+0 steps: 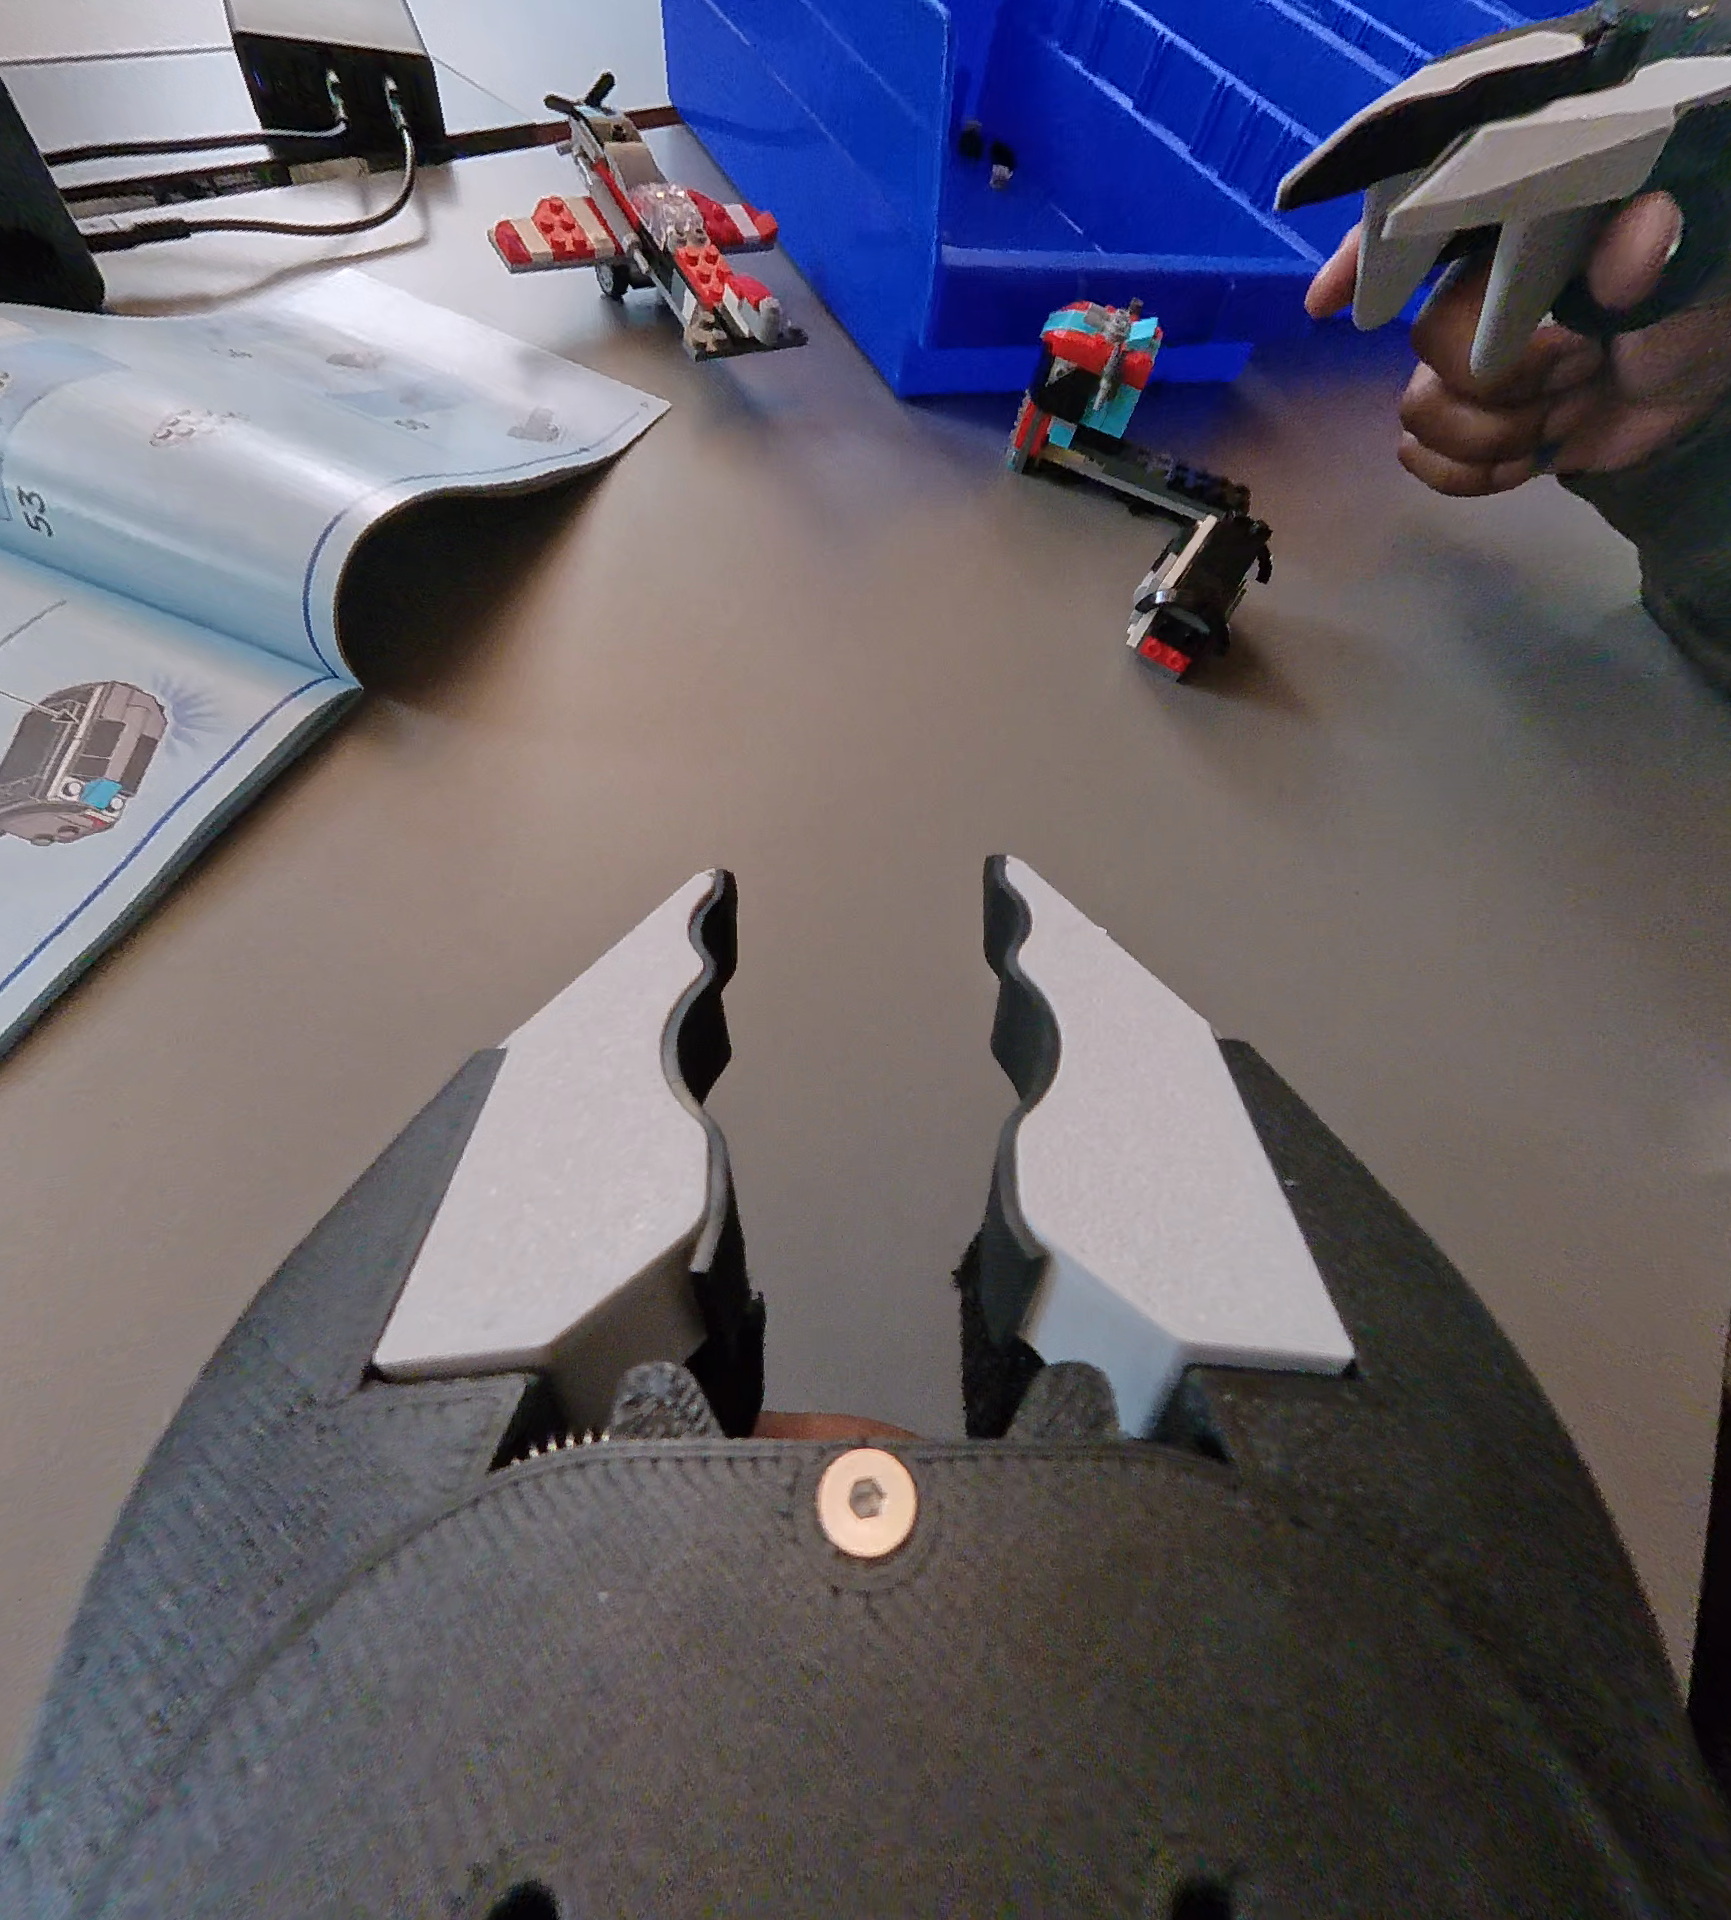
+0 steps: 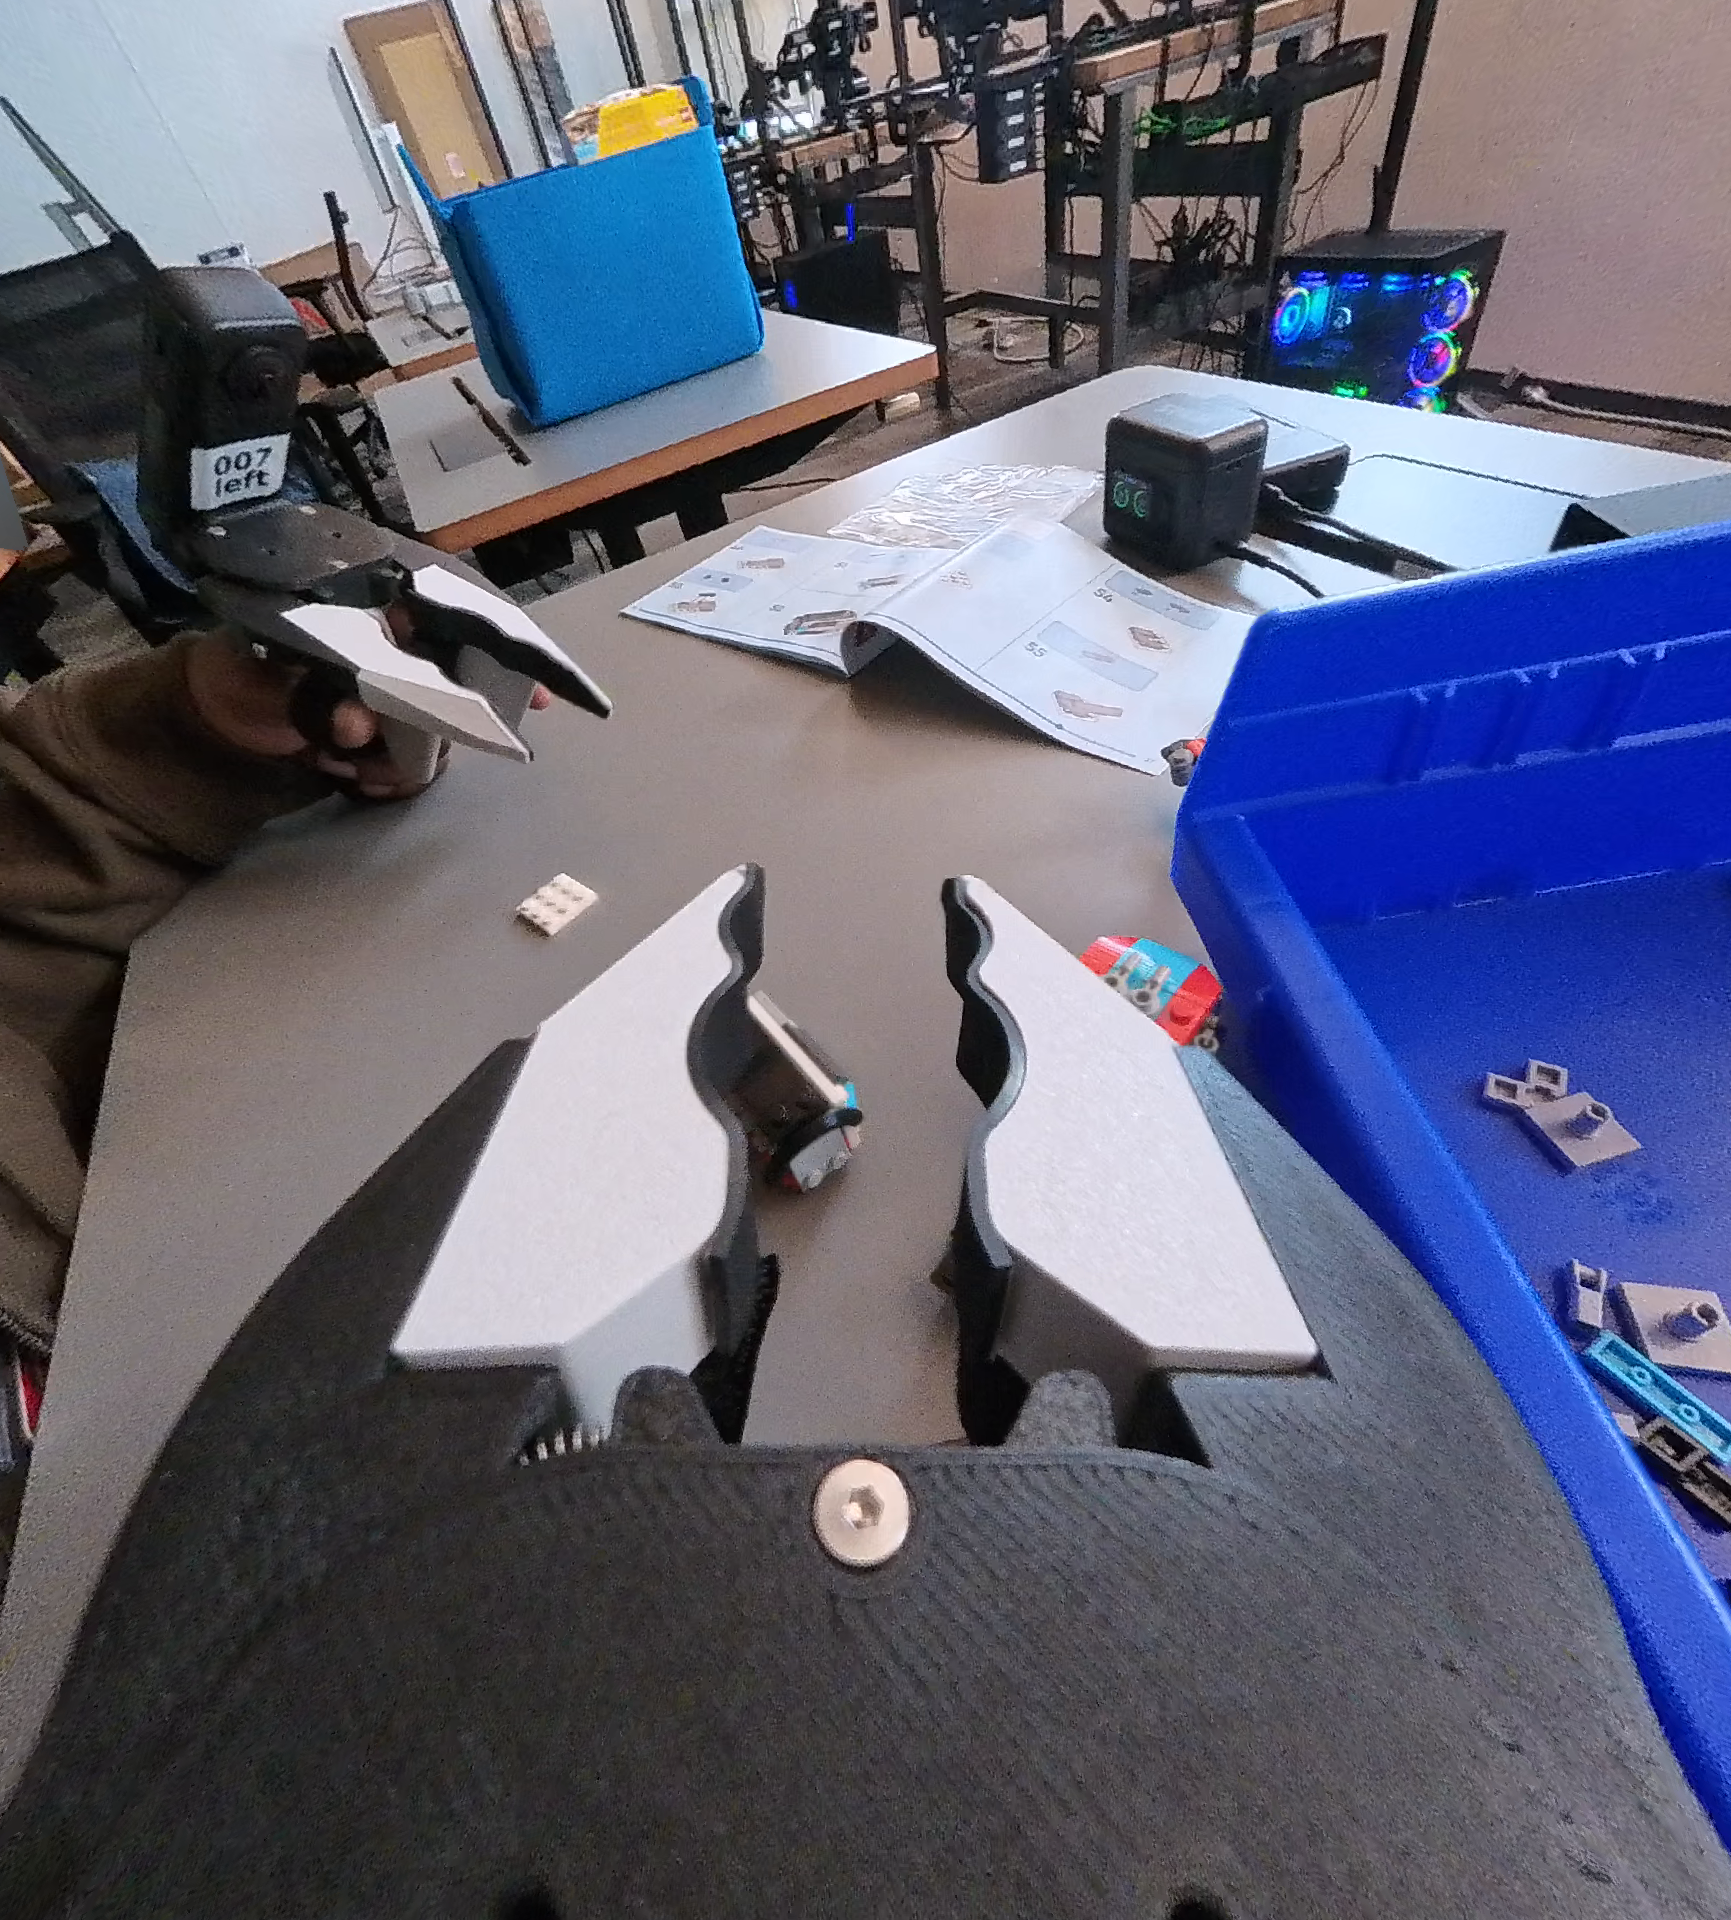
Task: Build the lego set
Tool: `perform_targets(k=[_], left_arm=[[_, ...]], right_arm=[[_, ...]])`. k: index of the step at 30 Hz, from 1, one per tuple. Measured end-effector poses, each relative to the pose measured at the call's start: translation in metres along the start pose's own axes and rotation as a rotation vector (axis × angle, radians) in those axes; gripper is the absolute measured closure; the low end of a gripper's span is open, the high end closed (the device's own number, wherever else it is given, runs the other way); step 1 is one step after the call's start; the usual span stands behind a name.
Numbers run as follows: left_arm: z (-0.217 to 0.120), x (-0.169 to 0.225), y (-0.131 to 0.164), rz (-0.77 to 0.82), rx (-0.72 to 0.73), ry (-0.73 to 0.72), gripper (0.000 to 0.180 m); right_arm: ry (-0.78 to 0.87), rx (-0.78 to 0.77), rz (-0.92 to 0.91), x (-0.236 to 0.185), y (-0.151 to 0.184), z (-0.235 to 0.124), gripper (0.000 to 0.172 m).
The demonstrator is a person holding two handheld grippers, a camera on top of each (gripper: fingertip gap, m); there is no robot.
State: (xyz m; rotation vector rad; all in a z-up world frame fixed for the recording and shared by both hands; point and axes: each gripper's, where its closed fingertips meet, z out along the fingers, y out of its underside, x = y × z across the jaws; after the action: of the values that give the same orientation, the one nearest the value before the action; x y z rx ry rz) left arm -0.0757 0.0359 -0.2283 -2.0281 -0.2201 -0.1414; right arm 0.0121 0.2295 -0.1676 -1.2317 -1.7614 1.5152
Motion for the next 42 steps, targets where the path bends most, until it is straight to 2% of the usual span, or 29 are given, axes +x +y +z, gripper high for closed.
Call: perform_targets(k=[12, 30, 42], left_arm=[[0.006, 0.004, 0.007, 0.016, -0.062, 0.024, 0.133], [-0.002, 0.002, -0.002, 0.008, 0.019, 0.015, 0.136], [0.0, 0.003, 0.0, 0.009, 0.005, 0.018, 0.136]], right_arm=[[0.039, 0.015, -0.003, 0.005, 0.003, 0.007, 0.136], [-0.018, 0.027, -0.001, -0.009, -0.006, 0.007, 0.137], [-0.005, 0.062, -0.023, -0.014, -0.014, -0.002, 0.139]])
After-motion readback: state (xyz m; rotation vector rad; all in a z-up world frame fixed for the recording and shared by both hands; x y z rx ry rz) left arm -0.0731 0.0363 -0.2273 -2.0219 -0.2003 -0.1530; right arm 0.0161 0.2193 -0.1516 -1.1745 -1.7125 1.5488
